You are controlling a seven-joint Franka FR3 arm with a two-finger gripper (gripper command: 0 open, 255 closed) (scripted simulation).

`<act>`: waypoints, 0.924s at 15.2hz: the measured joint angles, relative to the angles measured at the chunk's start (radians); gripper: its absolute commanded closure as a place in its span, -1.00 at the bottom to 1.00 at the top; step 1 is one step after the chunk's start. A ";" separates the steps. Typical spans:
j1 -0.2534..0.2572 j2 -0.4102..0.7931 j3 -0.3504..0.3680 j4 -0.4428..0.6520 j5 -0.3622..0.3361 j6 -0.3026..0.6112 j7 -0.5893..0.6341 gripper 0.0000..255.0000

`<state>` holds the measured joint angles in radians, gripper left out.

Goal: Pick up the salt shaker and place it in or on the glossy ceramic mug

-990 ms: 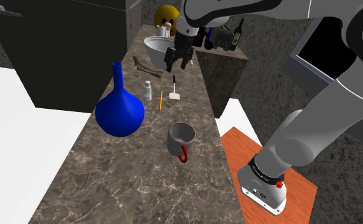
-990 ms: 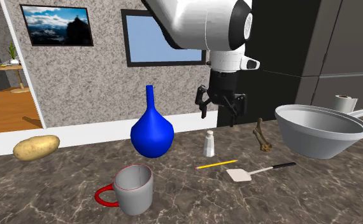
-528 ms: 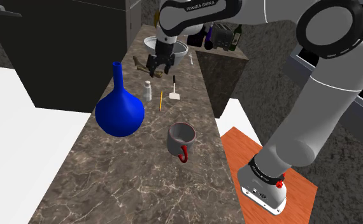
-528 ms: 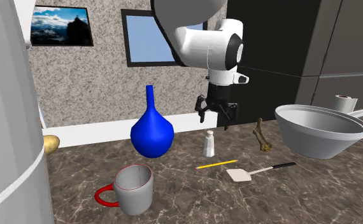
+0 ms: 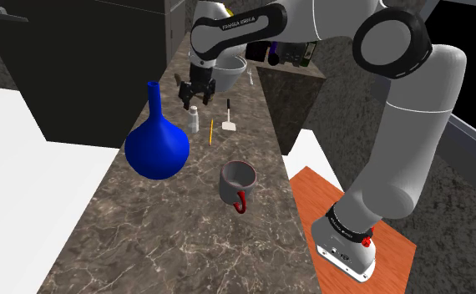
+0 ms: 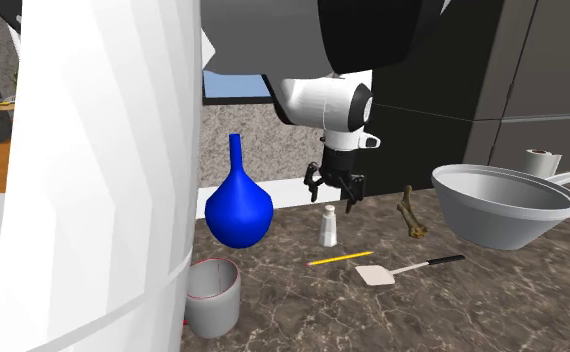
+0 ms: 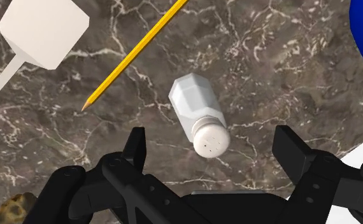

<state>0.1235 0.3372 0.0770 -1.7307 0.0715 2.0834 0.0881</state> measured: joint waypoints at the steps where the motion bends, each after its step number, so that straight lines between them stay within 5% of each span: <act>1: 0.001 0.005 0.000 -0.006 0.000 0.011 0.000 -1.00; 10: 0.004 0.026 0.001 -0.026 0.000 0.053 0.001 -1.00; 11: 0.004 0.026 0.001 -0.026 0.000 0.053 0.001 1.00; 14: 0.003 0.026 0.001 -0.026 0.000 0.053 0.001 1.00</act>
<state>0.1270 0.3633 0.0780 -1.7569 0.0711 2.1365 0.0889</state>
